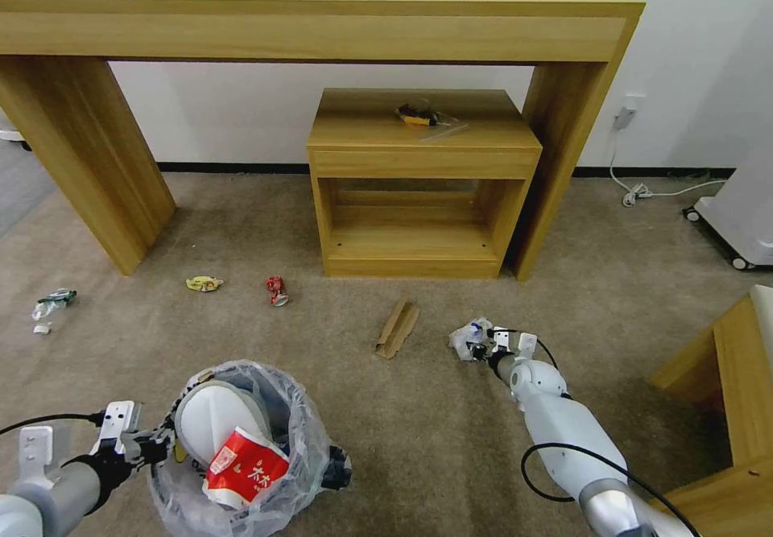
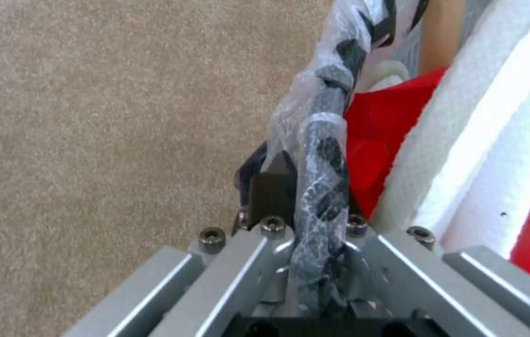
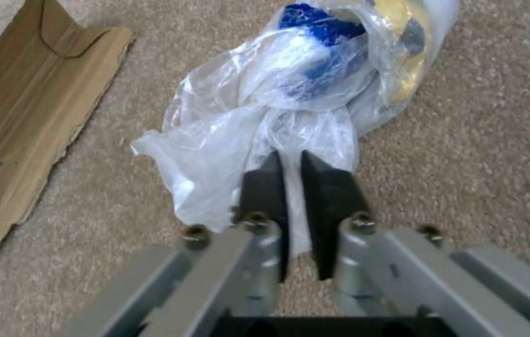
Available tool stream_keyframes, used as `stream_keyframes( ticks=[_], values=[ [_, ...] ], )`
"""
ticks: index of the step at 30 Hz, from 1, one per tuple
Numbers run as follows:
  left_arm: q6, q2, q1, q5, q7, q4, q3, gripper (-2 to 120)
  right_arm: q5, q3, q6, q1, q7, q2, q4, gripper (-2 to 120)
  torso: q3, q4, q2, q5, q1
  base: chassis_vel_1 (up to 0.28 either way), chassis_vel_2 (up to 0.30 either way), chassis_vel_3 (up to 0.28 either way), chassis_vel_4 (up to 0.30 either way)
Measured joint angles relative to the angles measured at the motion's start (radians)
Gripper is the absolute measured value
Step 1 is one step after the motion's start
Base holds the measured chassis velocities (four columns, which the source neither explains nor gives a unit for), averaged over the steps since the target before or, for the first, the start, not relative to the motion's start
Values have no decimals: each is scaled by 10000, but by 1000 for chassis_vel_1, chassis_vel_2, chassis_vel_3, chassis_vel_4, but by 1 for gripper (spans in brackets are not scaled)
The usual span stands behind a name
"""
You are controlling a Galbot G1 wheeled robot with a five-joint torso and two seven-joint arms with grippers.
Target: Pick up the trash bin and place the garbage on the floor into it.
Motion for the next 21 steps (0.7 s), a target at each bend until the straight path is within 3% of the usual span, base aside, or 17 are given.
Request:
stream_keyframes(
  ticks=[3,10,21],
  values=[
    [0,6,37,0,36,-14,-58,0,-25,28,55,53,-57,13,-113,0,-1,2,1,-1,0,0,0,0,0],
    [0,-9,100,17,109,-51,-106,0,-99,82,237,42,-167,6,-144,0,-1,1,0,-1,0,0,0,0,0],
    [0,7,110,84,215,-230,-132,0,-2166,315,1584,-625,-526,-271,495,0,-1,1,0,0,0,0,0,0,0]
  ],
)
